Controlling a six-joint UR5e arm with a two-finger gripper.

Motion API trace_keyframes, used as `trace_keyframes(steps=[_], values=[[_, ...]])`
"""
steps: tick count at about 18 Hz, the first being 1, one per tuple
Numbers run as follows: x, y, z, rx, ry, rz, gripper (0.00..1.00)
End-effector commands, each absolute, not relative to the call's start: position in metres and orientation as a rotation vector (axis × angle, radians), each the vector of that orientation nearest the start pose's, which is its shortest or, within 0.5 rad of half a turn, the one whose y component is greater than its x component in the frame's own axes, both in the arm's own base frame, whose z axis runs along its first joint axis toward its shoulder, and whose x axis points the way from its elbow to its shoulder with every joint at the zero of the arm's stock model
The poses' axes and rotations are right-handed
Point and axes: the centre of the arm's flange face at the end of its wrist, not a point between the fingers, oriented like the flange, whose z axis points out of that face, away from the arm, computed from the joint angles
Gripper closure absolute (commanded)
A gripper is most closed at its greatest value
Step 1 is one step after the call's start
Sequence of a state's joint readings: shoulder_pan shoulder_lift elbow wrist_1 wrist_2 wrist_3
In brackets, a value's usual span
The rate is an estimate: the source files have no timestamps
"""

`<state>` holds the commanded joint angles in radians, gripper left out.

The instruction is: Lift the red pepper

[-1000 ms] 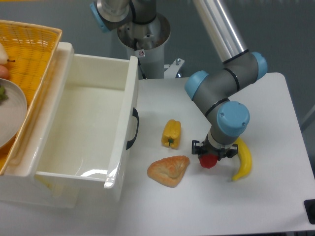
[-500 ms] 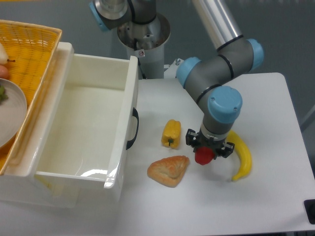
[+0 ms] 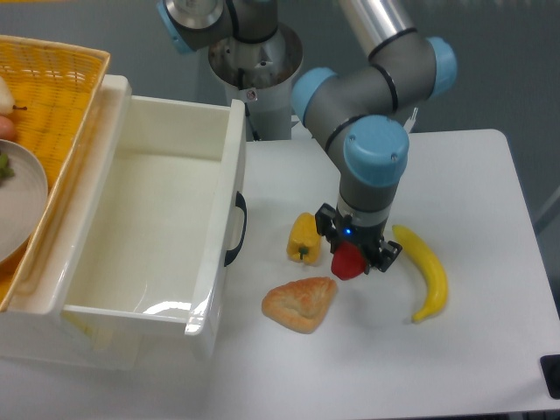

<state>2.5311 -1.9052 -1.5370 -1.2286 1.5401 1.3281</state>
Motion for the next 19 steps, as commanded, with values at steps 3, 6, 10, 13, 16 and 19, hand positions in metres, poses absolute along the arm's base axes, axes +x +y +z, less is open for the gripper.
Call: trace_keyframes(steps=[3,6,10,13,16,19], values=[[-0.418,0.464,0.365,-3.03,0.664,0.034,0.49],[-0.403,0.463,0.382,-3.009,0.735,0.023,0.49],[-0.371,0.48,0.394,-2.979,0.811,0.041,0.49],[-0.366,0.478,0.382,-2.987,0.82,0.008,0.49],[-0.365,0.478,0.38,-2.989,0.823,0.0,0.49],[-0.365,0.477,0.378,-2.99,0.821,-0.005,0.49]])
